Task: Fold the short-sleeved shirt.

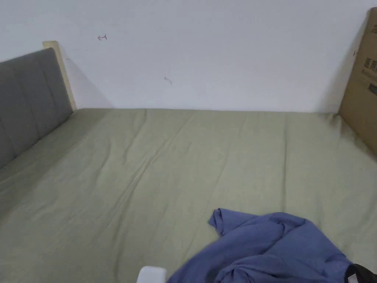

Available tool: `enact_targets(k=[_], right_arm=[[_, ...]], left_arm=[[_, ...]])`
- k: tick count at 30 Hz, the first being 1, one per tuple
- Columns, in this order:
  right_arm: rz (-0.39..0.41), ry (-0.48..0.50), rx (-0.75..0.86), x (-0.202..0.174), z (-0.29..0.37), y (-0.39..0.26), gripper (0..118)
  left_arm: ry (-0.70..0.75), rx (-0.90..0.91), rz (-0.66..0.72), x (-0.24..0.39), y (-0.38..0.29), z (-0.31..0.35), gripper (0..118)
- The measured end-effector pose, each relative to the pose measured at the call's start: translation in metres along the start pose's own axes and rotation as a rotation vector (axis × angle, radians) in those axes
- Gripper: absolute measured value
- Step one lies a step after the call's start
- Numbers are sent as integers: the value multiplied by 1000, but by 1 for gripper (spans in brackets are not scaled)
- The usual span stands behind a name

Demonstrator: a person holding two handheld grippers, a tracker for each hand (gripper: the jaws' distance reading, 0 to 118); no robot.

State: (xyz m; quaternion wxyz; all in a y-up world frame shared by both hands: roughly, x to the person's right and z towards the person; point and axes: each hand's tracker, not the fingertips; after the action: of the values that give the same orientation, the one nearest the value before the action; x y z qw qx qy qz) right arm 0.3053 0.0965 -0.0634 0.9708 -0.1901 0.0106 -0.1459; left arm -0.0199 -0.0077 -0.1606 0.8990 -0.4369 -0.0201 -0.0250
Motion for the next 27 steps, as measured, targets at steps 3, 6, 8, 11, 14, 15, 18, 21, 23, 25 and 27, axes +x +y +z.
enact_targets(k=[3,6,8,11,14,15,18,21,23,25,27], right_arm=[[9,5,-27,-16,-8,1,0],[20,58,-34,-25,-30,18,0],[92,126,-77,-22,-63,42,0],[91,266,-211,-19,-125,83,36],[131,156,-408,-18,-202,108,115],[140,130,-491,-18,-225,110,115],[215,37,-605,-16,-293,103,116],[363,-95,-734,-17,-344,79,116],[427,-169,-851,-13,-373,62,116],[458,-206,-920,-15,-391,42,116],[459,-213,-943,-7,-399,32,111]], left_arm=[[-127,23,9,-5,-7,6,8],[-254,119,246,-27,-3,22,8],[-278,146,317,-43,2,35,8],[-298,186,270,-55,12,56,8],[-299,187,213,-66,11,70,8],[-302,188,206,-69,9,72,8],[-303,184,184,-74,0,75,8],[-326,168,202,-78,-2,75,8],[-338,167,213,-80,2,75,8],[-343,166,211,-80,4,76,8],[-343,157,200,-79,5,74,8]])
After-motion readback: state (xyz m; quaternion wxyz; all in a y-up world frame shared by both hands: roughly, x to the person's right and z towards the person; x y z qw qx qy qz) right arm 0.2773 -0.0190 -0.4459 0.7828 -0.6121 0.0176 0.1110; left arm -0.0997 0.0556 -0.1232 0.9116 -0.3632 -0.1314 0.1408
